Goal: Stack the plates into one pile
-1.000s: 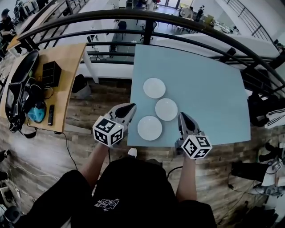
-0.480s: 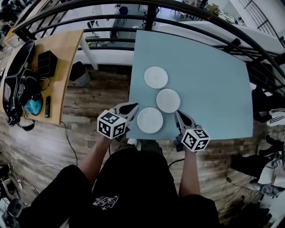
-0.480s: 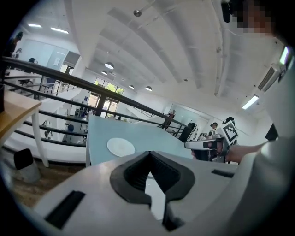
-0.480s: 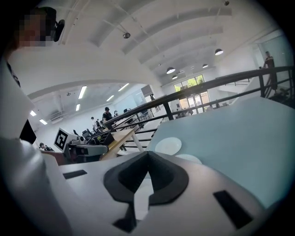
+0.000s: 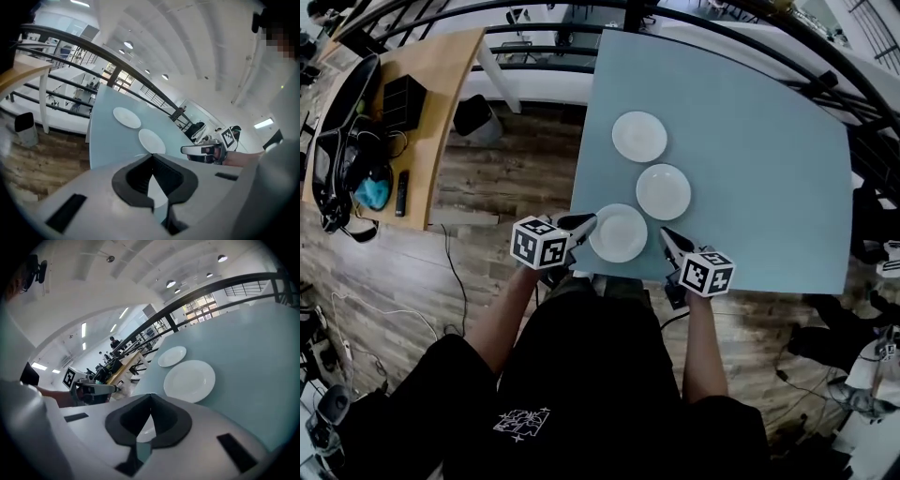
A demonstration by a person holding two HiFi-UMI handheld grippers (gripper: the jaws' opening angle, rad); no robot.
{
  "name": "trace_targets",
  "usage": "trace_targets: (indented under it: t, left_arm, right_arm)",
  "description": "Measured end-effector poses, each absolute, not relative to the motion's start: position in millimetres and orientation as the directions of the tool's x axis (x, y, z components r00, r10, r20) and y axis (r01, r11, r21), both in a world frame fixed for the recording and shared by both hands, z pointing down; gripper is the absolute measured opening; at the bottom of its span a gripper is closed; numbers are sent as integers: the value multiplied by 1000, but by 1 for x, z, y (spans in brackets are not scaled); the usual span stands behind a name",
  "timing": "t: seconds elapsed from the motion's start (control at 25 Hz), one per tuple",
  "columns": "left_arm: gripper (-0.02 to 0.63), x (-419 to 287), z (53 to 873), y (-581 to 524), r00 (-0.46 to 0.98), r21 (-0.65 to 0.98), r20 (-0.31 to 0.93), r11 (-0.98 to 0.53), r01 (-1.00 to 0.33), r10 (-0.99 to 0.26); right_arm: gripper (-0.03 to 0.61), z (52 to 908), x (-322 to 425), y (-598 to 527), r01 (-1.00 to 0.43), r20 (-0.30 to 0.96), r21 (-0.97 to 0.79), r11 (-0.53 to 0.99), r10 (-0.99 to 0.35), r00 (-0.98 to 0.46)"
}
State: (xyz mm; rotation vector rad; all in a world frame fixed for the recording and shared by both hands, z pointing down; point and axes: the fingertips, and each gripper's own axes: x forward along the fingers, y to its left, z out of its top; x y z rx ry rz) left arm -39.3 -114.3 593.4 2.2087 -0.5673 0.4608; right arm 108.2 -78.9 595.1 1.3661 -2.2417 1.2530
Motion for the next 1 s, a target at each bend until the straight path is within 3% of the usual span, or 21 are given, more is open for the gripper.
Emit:
trace_targets:
  t: [0.2, 0.84, 1.0]
  left_arm:
    - [8, -45, 628, -103, 822, 676, 536, -486, -554, -191]
    - [9, -60, 675, -91, 804, 749, 567, -292, -595, -183]
    - [60, -58, 678, -90, 807, 764, 561, -261, -590, -184]
  right_arm:
    - [6, 633, 100, -68, -774, 605, -608, 176, -528, -596]
    - [9, 680, 95, -48, -683, 598, -728, 56, -435, -673]
    - [92, 687, 97, -45, -676, 602, -735, 46, -414, -683]
